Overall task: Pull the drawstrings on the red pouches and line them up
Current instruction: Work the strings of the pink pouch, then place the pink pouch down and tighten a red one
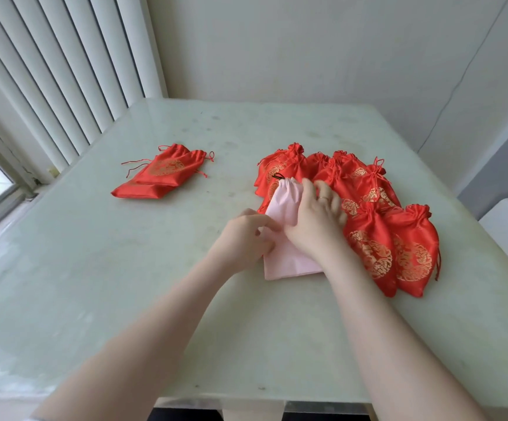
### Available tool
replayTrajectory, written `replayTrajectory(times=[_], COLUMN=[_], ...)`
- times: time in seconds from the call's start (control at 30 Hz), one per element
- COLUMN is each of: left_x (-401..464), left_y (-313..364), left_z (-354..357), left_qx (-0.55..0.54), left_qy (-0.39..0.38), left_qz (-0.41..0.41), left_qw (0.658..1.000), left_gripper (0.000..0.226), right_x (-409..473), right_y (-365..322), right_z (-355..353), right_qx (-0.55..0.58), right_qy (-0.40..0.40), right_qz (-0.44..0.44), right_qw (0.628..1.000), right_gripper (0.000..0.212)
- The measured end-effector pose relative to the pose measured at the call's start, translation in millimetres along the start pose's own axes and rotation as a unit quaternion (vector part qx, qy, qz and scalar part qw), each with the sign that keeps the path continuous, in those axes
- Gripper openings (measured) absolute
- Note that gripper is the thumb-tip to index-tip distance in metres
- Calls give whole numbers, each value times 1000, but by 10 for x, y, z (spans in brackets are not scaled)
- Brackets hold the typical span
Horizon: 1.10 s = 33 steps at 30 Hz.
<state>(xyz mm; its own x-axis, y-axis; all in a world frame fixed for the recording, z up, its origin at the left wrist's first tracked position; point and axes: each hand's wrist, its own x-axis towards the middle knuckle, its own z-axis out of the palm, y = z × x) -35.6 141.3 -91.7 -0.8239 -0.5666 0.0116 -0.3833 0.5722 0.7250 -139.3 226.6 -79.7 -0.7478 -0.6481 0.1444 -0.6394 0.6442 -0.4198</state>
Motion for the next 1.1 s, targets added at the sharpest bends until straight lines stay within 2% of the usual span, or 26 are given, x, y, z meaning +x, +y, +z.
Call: replayTrajectory(times=[0.1,0.17,0.27,0.4,0.57,0.73,0.9,1.1], left_x=[50,104,217,415,738,948,1078,956], left_y=[-29,-78,-222,-508,-805,-939,-943,-890], left_z=[-112,-206,-380,-587,-895,-957,-985,-902], left_qx=[-35,-38,-8,86,215,285,299,227], left_qy=[62,97,117,146,180,183,169,236], left_qz=[15,-2,-35,-32,-102,-130,-148,-88], left_qw=[997,995,992,985,954,932,927,941], left_gripper=[18,24,29,26,33,28,25,24], right_x=[44,88,167,327,661,786,841,818], right_y=[-150,-264,-494,-740,-1022,-1071,-980,-934], right_z=[4,33,128,283,482,575,654,638], right_qx=[52,65,50,9,72,104,125,258], right_qy=[76,116,112,85,-6,-40,-58,-85], right_qz=[-60,-104,-148,-181,-142,-104,-78,-28], right_qw=[994,986,981,980,987,988,987,962], right_gripper=[52,36,24,22,20,20,21,18])
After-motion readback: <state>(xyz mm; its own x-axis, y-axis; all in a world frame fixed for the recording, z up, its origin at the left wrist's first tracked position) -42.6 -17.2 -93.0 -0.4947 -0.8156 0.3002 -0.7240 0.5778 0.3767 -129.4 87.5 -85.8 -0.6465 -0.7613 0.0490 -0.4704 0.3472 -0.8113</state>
